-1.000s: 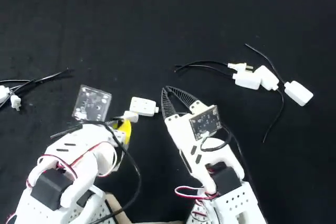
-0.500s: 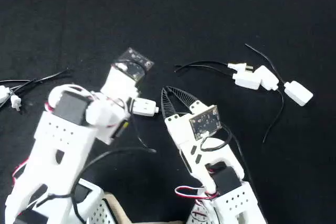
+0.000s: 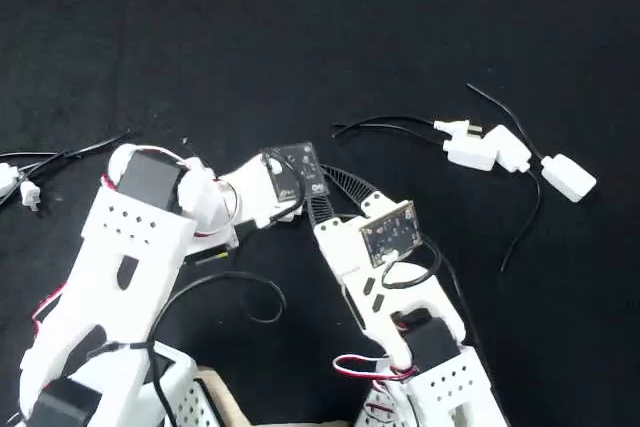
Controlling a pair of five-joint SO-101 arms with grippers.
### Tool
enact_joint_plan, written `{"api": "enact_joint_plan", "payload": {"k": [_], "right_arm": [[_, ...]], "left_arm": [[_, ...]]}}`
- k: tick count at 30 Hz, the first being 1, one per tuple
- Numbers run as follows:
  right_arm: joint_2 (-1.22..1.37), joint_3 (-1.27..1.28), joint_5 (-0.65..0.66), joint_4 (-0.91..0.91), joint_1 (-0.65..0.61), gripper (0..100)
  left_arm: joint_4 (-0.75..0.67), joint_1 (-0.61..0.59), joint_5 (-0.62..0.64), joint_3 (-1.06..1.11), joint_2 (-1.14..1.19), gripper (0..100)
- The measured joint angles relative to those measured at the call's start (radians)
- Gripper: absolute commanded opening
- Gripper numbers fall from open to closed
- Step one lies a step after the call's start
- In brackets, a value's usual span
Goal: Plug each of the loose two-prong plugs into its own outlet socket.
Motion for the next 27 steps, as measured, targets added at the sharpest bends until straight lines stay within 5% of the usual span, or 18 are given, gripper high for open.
{"api": "enact_joint_plan", "payload": {"k": [6, 12, 18, 27], "right_arm": [[0.005, 0.0, 0.0, -0.003, 0.0, 1.2], [0.074, 0.002, -0.095, -0.066, 0.002, 1.5], [0.164, 0.003, -0.155, -0.106, 0.015, 18.1], [0.434, -0.14, -0.193, -0.112, 0.0, 18.8]], "left_arm": [[-0.071, -0.054, 0.048, 0.003, -0.054, 3], [-0.153, -0.307, 0.229, 0.055, -0.269, 3], [-0.192, -0.531, 0.252, 0.316, -0.482, 3], [-0.226, -0.652, 0.522, 0.654, -0.916, 3]]}}
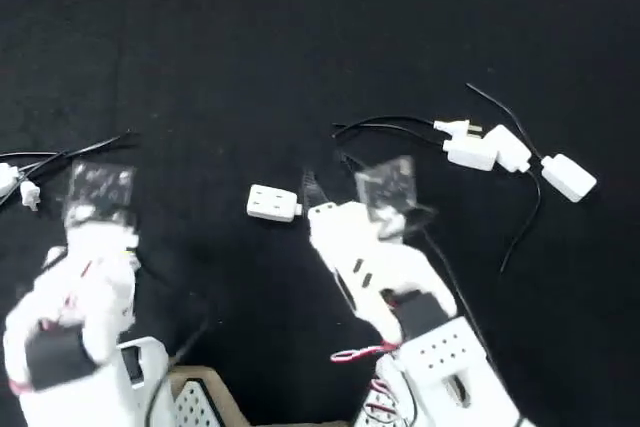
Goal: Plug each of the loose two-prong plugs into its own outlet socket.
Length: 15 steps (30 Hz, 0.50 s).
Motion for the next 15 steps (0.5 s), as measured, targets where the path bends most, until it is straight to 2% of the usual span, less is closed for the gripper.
{"api": "enact_joint_plan", "payload": {"k": [3, 6, 11, 15], "right_arm": [[0.19, -0.115, 0.092, 0.0, -0.049, 18.8], [0.436, -0.287, 0.203, 0.061, -0.078, 18.8], [0.868, -0.674, 0.35, 0.287, -0.089, 18.8], [1.114, -0.951, 0.479, 0.473, -0.103, 18.8]], "left_arm": [[0.0, -0.023, 0.083, 0.049, -0.152, 3], [0.0, -0.072, 0.109, 0.052, -0.221, 3], [-0.003, -0.086, 0.115, 0.081, -0.201, 3], [-0.025, -0.086, 0.13, 0.103, -0.152, 3]]}}
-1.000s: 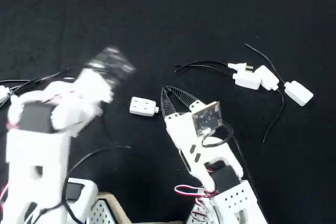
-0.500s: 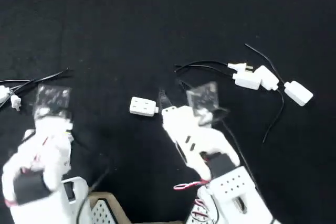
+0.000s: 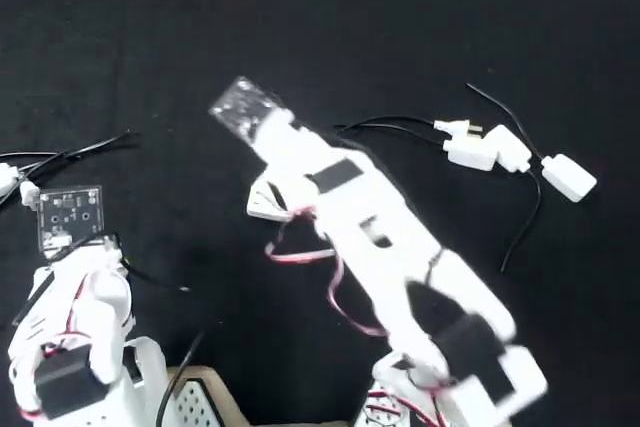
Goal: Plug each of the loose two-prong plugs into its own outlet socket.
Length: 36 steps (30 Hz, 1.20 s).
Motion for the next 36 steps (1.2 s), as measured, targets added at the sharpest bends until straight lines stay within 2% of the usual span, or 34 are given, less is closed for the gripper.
{"api": "enact_joint_plan", "payload": {"k": [5, 13, 22, 24, 28, 36], "right_arm": [[0.143, -0.167, 0.199, 0.157, -0.014, 18.8], [0.29, -0.192, 0.529, 0.267, -0.025, 18.8], [0.479, -0.308, 0.572, 0.222, -0.025, 17.8], [0.532, -0.348, 0.572, 0.227, -0.026, 13.1], [0.597, -0.463, 0.585, 0.316, -0.032, 3.4], [0.681, -0.612, 0.684, 0.457, -0.032, 1.2]], "left_arm": [[-0.041, 0.009, 0.003, 0.1, 0.012, 3], [-0.046, 0.009, 0.003, 0.109, 0.012, 3], [-0.046, 0.009, 0.003, 0.109, 0.012, 3], [-0.046, 0.009, 0.003, 0.109, 0.012, 3], [-0.046, 0.009, 0.003, 0.109, 0.012, 3], [-0.046, 0.014, 0.003, 0.109, 0.012, 3]]}}
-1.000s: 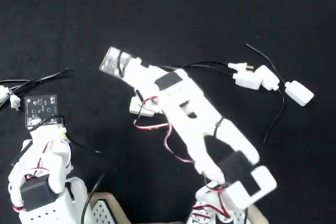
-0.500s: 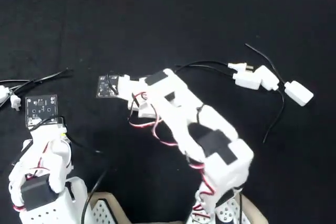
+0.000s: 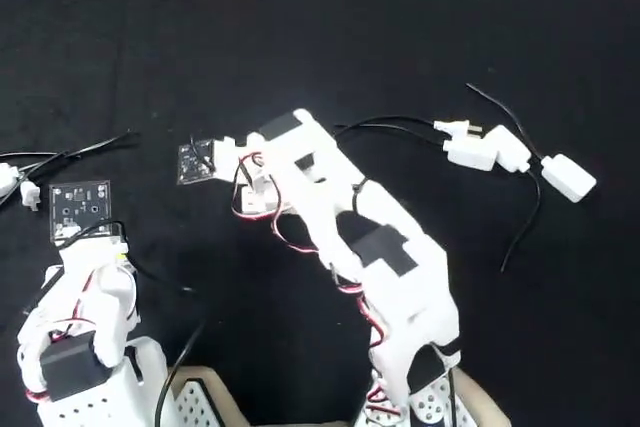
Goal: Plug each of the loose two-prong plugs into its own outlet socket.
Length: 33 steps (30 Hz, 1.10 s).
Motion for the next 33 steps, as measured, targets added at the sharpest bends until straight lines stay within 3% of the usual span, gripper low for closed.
{"api": "enact_joint_plan", "payload": {"k": [8, 19, 28, 33], "right_arm": [[0.0, 0.0, 0.259, 0.152, -0.081, 1.2], [0.0, 0.014, 0.45, 0.092, -0.097, 1.2], [0.005, -0.009, 0.81, 0.235, -0.115, 1.5], [0.034, -0.034, 0.853, 0.321, -0.143, 5.7]], "left_arm": [[0.0, 0.003, 0.0, 0.0, 0.0, 3], [0.0, 0.003, -0.029, 0.006, 0.0, 3], [0.0, 0.003, -0.043, 0.006, 0.0, 3], [0.0, 0.003, -0.064, 0.006, 0.0, 3]]}}
